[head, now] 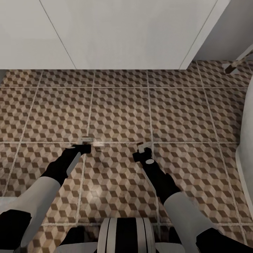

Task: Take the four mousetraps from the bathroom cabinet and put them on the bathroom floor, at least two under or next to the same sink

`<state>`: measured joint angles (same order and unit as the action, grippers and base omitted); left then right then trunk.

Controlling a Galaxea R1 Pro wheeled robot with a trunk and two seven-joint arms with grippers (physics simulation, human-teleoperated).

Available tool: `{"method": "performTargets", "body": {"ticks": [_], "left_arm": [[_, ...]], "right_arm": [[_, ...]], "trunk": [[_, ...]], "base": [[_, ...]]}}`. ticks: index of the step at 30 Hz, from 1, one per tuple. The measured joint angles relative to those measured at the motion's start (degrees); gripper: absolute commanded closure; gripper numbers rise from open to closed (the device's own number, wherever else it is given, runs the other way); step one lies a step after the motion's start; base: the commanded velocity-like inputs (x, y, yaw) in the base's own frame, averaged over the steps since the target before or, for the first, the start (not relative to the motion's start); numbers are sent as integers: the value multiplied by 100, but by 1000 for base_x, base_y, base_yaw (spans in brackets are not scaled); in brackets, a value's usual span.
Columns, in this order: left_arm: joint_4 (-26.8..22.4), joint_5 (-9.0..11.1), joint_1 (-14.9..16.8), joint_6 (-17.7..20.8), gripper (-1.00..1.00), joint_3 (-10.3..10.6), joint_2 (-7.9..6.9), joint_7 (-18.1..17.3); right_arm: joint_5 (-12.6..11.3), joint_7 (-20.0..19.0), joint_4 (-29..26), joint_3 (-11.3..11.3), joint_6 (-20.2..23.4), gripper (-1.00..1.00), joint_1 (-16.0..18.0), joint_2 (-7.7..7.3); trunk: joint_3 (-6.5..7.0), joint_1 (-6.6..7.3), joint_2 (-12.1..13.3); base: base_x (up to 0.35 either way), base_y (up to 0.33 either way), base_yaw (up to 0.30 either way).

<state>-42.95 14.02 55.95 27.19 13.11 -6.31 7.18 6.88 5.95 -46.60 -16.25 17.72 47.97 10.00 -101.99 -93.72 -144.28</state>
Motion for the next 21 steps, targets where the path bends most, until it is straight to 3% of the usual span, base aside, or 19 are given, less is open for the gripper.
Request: {"method": "performTargets", "body": {"ticks": [10,16,21], "left_arm": [[-197,-18,-7,-51,100,-11,-25,6],[-219,-18,-5,-166,100,-61,-15,8],[-410,-19,35,-107,100,-73,22,12]], "right_arm": [[95,21,56,-13,-1173,100,0,0],[250,103,9,1,-1252,100,18,0],[558,291,-7,3,-1051,100,244,0]], "trunk": [[-51,-5,-3],[-51,-5,-3],[-51,-5,-3]], "base": [[0,0,0],[0,0,0],[0,0,0]]}}
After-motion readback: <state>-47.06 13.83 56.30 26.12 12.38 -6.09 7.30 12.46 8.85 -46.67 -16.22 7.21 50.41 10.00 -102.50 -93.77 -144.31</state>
